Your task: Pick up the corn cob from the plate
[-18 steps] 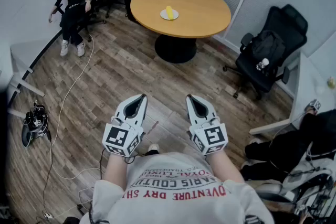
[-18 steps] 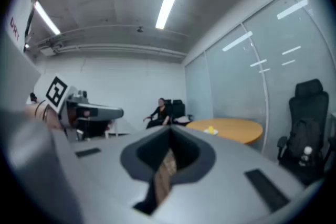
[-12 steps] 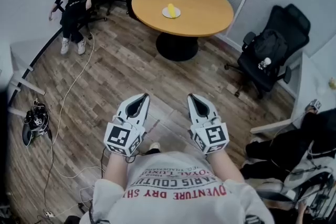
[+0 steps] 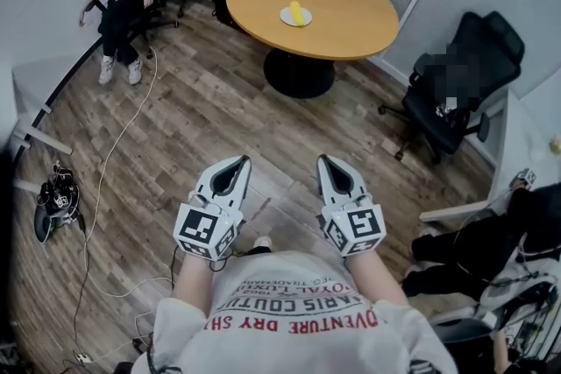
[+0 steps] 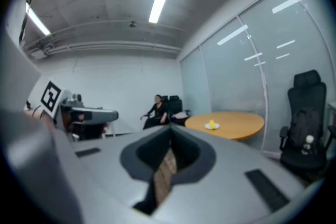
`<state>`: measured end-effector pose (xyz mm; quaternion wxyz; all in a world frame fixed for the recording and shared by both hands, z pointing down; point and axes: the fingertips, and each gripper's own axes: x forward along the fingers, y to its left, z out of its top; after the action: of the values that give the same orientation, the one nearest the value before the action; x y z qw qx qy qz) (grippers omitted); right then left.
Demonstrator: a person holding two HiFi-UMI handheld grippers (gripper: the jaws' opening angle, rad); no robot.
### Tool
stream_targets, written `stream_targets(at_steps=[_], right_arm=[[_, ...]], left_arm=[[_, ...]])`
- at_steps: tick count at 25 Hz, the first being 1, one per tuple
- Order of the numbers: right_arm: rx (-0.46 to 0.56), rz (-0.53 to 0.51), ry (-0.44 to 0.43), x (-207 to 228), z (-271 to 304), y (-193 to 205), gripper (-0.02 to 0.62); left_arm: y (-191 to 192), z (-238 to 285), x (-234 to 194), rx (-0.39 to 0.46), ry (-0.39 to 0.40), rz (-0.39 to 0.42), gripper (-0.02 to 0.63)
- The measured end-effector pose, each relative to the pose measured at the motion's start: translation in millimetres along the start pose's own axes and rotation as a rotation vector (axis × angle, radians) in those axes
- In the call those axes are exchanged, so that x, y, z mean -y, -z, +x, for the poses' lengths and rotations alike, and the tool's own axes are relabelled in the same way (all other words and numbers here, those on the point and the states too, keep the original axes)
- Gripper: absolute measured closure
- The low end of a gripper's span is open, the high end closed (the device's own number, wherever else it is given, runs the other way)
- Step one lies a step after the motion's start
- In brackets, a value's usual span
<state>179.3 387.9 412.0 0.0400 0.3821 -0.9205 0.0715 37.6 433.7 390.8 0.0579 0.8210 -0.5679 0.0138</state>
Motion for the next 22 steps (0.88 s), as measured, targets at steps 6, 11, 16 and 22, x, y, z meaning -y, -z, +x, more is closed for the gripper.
stream_targets(at_steps=[6,11,16,22], right_arm=[[-0.025,0.017,0.021,-14,34,9,0.566],[-0.063,-0.009,0.042,-10,63,17,0.566],[-0.074,-0.022,0.014,-1,98,19,0.566],[-0.084,0.001,-0.046,25,160,16,0.566]], left_arm=[[5,-6,-45,-0.015,-0.008,-0.007,0.571],[9,-2,-74,-0.020,-0.045,-0.036,0.571],[14,10,-101,-0.025,-0.093,-0.043,0.571],[14,51,-139,-0.035,-0.169,-0.045,0.571]])
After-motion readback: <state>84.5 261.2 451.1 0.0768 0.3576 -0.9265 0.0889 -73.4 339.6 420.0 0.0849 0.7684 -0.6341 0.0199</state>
